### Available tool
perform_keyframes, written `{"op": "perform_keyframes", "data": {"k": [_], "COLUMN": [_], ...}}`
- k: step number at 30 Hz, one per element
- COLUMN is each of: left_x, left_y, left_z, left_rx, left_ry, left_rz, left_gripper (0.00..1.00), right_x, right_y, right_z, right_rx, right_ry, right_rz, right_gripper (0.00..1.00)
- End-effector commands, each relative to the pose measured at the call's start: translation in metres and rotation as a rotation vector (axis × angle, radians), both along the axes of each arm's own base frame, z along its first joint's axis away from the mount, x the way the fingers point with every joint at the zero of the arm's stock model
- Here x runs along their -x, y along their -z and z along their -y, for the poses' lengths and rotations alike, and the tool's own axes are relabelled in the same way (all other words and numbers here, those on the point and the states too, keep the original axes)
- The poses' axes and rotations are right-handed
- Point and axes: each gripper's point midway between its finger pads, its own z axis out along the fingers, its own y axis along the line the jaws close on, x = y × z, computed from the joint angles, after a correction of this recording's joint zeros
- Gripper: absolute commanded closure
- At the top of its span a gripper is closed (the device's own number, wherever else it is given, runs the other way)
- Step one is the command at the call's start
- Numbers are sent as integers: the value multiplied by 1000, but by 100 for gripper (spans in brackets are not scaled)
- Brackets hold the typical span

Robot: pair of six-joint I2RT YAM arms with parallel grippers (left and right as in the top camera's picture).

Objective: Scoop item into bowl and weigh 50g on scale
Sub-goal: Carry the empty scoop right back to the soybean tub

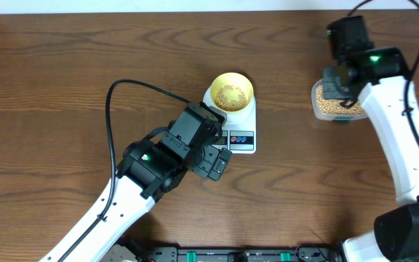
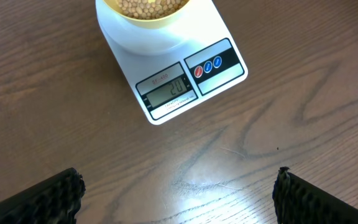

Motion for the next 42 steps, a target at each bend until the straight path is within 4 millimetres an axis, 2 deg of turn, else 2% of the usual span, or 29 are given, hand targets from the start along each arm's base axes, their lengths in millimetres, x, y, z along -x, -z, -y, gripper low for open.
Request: {"op": "perform_keyframes", "data": {"k": [1, 6, 13, 22, 26, 33, 42], "left_x": [-4, -4, -3, -3, -3, -3, -3], "left_y": [-8, -8, -8, -8, -8, -8, -8], "left_z": [1, 1, 1, 1, 1, 1, 1], "left_rx": [7, 7, 7, 7, 7, 7, 7], "left_ry": [3, 3, 4, 4, 4, 4, 4], "left_rz": [20, 20, 20, 20, 20, 20, 20], "left_gripper": [1, 1, 1, 1, 1, 1, 1], "right_x": [2, 7, 16, 38, 41, 42, 24], "right_y": [-8, 3, 12, 31, 32, 48, 61], "right_z": [13, 12, 7, 15, 28, 34, 35], "right_rx": [-14, -80, -75, -44, 23, 47, 42], "right_ry": [13, 8, -4, 47, 87, 101, 108], "right_rz": [14, -22, -67, -156, -156, -183, -149], "right_gripper": [99, 99, 99, 99, 99, 99, 99]}}
